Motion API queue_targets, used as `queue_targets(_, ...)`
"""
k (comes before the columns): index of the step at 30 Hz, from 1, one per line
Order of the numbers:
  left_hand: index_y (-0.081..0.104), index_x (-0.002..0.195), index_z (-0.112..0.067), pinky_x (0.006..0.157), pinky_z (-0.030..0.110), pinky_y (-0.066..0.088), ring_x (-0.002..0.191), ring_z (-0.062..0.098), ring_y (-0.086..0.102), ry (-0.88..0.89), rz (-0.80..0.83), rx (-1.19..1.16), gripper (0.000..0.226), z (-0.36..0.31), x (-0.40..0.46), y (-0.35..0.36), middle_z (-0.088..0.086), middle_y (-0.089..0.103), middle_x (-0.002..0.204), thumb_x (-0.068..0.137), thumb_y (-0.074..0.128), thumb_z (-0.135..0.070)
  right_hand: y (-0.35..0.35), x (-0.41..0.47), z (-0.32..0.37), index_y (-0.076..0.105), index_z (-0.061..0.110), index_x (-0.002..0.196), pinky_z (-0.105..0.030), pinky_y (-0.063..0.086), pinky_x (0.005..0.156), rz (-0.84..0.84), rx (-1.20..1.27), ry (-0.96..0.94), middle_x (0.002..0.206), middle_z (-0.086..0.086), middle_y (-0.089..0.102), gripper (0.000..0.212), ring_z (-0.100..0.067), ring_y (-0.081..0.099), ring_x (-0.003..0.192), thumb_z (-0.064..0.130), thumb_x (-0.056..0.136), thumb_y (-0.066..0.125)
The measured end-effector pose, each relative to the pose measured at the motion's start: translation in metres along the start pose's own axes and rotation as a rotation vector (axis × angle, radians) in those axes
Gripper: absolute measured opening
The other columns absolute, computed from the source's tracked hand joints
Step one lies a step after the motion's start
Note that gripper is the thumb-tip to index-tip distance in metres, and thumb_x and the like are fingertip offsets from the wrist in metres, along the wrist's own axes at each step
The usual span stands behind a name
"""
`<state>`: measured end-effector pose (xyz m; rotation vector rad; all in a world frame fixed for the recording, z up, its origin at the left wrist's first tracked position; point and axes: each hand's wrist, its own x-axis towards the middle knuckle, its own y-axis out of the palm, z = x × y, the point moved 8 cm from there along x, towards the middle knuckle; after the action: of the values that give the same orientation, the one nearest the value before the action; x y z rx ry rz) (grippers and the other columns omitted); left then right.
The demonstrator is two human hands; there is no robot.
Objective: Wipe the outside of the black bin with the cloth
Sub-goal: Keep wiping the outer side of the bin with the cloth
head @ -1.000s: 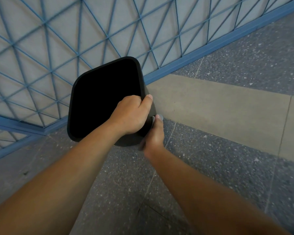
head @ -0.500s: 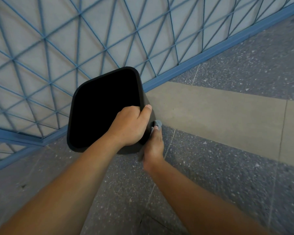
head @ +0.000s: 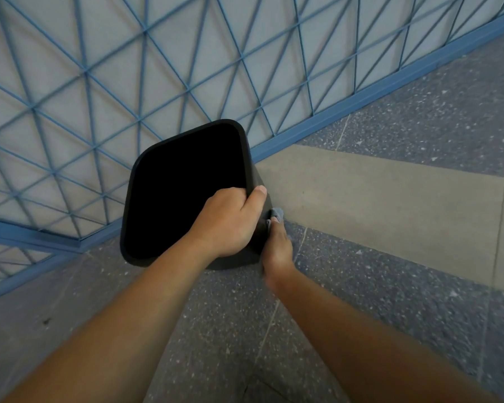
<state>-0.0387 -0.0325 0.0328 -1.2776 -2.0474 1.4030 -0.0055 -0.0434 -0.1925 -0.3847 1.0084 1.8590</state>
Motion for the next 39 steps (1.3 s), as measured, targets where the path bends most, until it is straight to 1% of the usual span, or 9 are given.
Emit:
queue_targets(5, 0.043, 0.051, -0.014, 0.057, 0.032, 0.032, 0.050, 0.018, 0.047, -0.002, 0.010, -0.011, 0.059, 0.000, 0.001, 0.000, -0.002, 0.044, 0.049, 0.103, 0.040, -0.042, 0.006, -0.013, 0.014, 0.032, 0.026, 0.166, -0.045, 0.021, 0.135, 0.078, -0.047, -0.106, 0.173, 0.004, 0.033, 0.102, -0.015, 0.028, 0.161, 0.073, 0.075, 0.043)
queue_targets(9, 0.041, 0.051, -0.014, 0.055, 0.034, 0.034, 0.048, 0.018, 0.045, -0.004, 0.001, -0.005, 0.059, -0.003, -0.002, -0.001, -0.002, 0.041, 0.048, 0.103, 0.040, -0.041, -0.002, 0.001, 0.007, 0.042, 0.023, 0.161, -0.051, 0.027, 0.132, -0.013, -0.014, 0.009, 0.169, -0.002, 0.041, 0.118, -0.022, 0.035, 0.159, 0.077, 0.057, 0.045)
queue_targets(13, 0.043, 0.050, -0.015, 0.054, 0.034, 0.034, 0.048, 0.018, 0.046, -0.011, 0.005, -0.003, 0.059, -0.002, -0.001, -0.001, -0.001, 0.043, 0.048, 0.103, 0.040, -0.040, 0.017, -0.022, 0.007, 0.031, 0.034, 0.165, -0.052, 0.019, 0.134, 0.025, 0.033, -0.091, 0.174, 0.005, 0.030, 0.102, -0.015, 0.021, 0.163, 0.078, 0.074, 0.042)
queue_targets(17, 0.042, 0.051, -0.013, 0.056, 0.036, 0.036, 0.049, 0.020, 0.046, 0.002, 0.000, 0.013, 0.059, -0.005, -0.002, -0.002, 0.002, 0.043, 0.049, 0.103, 0.039, -0.041, 0.000, -0.010, 0.005, 0.037, 0.022, 0.164, -0.050, 0.029, 0.132, -0.010, 0.030, -0.013, 0.170, -0.003, 0.040, 0.087, -0.022, 0.036, 0.158, 0.065, 0.089, 0.046)
queue_targets(21, 0.042, 0.051, -0.013, 0.056, 0.037, 0.037, 0.048, 0.020, 0.044, 0.013, 0.008, 0.004, 0.059, -0.005, -0.002, -0.002, 0.002, 0.041, 0.048, 0.103, 0.039, -0.040, 0.008, -0.021, 0.004, 0.026, 0.030, 0.167, -0.051, 0.021, 0.134, -0.025, 0.005, -0.033, 0.175, 0.004, 0.027, 0.107, -0.018, 0.022, 0.163, 0.078, 0.073, 0.041)
queue_targets(23, 0.042, 0.050, -0.013, 0.056, 0.037, 0.036, 0.047, 0.020, 0.043, 0.019, 0.014, -0.002, 0.060, -0.005, -0.002, -0.002, 0.001, 0.041, 0.047, 0.104, 0.039, -0.039, 0.013, -0.038, 0.007, 0.022, 0.034, 0.168, -0.048, 0.014, 0.136, -0.010, 0.001, -0.108, 0.177, 0.009, 0.021, 0.101, -0.012, 0.015, 0.165, 0.076, 0.077, 0.036)
queue_targets(27, 0.041, 0.049, -0.013, 0.054, 0.035, 0.033, 0.045, 0.019, 0.042, 0.021, 0.011, 0.011, 0.061, -0.005, -0.003, -0.001, -0.001, 0.039, 0.045, 0.104, 0.039, -0.039, -0.004, -0.024, 0.011, 0.031, 0.027, 0.166, -0.047, 0.022, 0.135, -0.016, -0.069, -0.093, 0.174, 0.001, 0.031, 0.089, -0.017, 0.027, 0.161, 0.063, 0.085, 0.035)
queue_targets(33, 0.044, 0.051, -0.012, 0.057, 0.037, 0.037, 0.050, 0.022, 0.049, 0.012, 0.011, 0.024, 0.060, -0.005, -0.001, -0.001, 0.003, 0.046, 0.049, 0.104, 0.038, -0.040, 0.013, -0.049, 0.020, 0.031, 0.035, 0.165, -0.046, 0.019, 0.135, -0.028, -0.044, -0.146, 0.174, 0.009, 0.029, 0.092, -0.012, 0.021, 0.163, 0.074, 0.082, 0.034)
queue_targets(39, 0.042, 0.050, -0.013, 0.053, 0.033, 0.033, 0.051, 0.019, 0.048, 0.010, -0.013, 0.050, 0.060, -0.005, -0.001, -0.002, 0.002, 0.045, 0.049, 0.104, 0.039, -0.040, 0.004, -0.024, 0.020, 0.036, 0.028, 0.164, -0.049, 0.023, 0.134, -0.037, -0.065, -0.092, 0.171, 0.000, 0.036, 0.104, -0.018, 0.029, 0.161, 0.075, 0.072, 0.038)
